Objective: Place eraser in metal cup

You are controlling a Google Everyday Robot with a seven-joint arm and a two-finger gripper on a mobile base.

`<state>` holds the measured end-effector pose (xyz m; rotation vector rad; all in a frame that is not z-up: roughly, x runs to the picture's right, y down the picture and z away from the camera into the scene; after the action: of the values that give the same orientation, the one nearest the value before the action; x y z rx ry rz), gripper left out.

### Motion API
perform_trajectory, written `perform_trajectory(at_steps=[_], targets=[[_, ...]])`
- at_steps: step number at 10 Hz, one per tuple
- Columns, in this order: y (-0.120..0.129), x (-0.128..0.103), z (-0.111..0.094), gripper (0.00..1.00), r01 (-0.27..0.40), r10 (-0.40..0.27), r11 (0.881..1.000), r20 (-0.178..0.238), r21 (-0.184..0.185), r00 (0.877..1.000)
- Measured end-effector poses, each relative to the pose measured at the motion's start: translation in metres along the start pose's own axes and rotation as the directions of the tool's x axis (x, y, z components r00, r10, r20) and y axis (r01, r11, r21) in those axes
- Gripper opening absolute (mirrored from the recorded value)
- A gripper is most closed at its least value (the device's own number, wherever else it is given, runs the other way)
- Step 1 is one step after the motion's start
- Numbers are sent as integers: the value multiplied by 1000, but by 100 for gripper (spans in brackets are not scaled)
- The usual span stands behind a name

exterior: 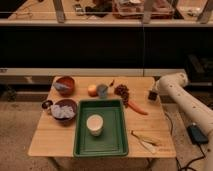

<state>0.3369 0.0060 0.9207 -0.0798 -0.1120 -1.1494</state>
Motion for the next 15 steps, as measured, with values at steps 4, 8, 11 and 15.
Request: perform_trajectory(at_steps=[4,8,11,15], targets=[[-66,-22,-60,0,103,-91,967,-59,232,994],[-150,-71,-93,0,242,-230,850,-85,468,970],[-198,-102,-141,0,364,-339,677,-169,640,926],[-223,-112,-178,0,428,-391,554,-231,714,891]])
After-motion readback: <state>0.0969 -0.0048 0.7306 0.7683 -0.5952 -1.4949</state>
